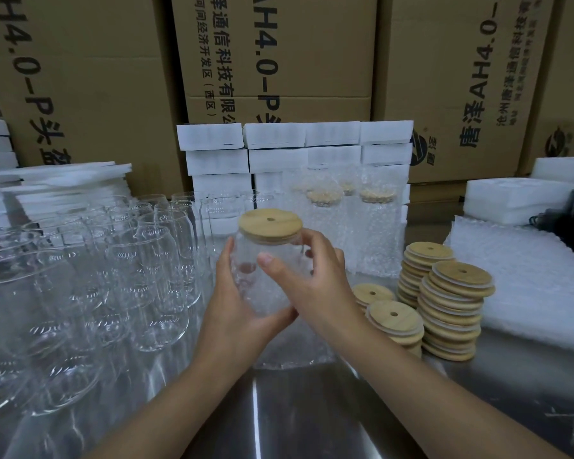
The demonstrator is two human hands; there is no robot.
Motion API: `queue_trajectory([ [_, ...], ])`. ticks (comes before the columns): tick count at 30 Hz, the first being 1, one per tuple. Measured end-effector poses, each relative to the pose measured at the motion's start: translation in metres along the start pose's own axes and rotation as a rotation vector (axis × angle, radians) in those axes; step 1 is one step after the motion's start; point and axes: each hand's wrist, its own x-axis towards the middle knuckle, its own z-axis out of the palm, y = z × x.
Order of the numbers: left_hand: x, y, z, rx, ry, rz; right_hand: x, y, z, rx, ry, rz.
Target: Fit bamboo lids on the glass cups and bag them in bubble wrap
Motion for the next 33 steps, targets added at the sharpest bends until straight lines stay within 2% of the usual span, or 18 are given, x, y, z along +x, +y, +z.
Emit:
queue_trajectory([
  [3,0.001,0.0,0.0,-0.059,0.107,0.034,0.0,-0.004,-0.002,0.032,-0.024,-0.026],
  [7,0.002,0.003,-0.004,-0.207,0.228,0.094,0.004,0.0,-0.005,0.175,-0.149,0.085],
  [11,0.003,0.007,-0.006,-0.38,0.318,0.098,0.002,0.002,-0.007,0.13,-0.278,0.115],
  [15,0.004,0.008,-0.008,-0.376,0.388,0.098,0.001,-0.002,-0.009,0.013,-0.502,0.14],
  [17,0.005,0.01,-0.008,-0.378,0.408,0.093,-0.004,0.0,-0.006,-0.025,-0.561,0.122],
  [19,0.005,0.013,-0.007,-0.38,0.399,0.123,-0.008,0.003,-0.001,-0.018,-0.53,0.073],
  [22,0.004,0.017,-0.007,-0.379,0.336,0.144,-0.009,0.005,0.005,-0.025,-0.377,0.039],
  [29,0.001,0.019,-0.007,-0.344,0.171,0.111,-0.006,0.008,0.008,0.017,-0.187,0.055],
  [33,0.003,0.012,-0.007,-0.348,0.083,-0.012,0.0,0.007,0.004,0.101,-0.117,0.079],
])
